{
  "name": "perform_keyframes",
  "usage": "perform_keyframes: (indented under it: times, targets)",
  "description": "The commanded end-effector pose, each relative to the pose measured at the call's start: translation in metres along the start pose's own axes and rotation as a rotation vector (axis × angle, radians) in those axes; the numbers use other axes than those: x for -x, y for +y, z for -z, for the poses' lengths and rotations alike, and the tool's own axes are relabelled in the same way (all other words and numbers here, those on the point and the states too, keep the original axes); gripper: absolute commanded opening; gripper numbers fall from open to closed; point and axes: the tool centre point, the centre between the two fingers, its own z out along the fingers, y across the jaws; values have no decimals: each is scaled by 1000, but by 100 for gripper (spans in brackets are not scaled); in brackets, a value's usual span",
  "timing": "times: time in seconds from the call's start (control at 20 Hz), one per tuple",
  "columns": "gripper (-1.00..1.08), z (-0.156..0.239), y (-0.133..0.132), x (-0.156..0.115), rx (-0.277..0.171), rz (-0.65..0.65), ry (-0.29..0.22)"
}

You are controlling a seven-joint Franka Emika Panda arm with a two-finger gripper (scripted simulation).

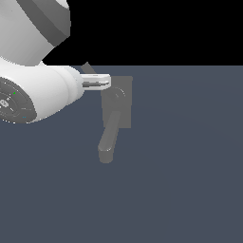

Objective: Turn on the faucet by rotating a designated handle.

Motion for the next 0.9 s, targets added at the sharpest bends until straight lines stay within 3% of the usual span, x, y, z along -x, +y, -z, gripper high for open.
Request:
perform_keyframes:
  times: [0.0,0.5,0.55,0.6,0.85]
  targets:
    - [-100,-2,-10,14,-5,-4,-14]
    - [-100,-2,-35,43,-3,-6,-22]
    - [-100,-2,-35,43,-3,-6,-22]
    - [-100,2,-32,25,-5,0,6]
    - [-100,1,-51,34,-4,-2,-1]
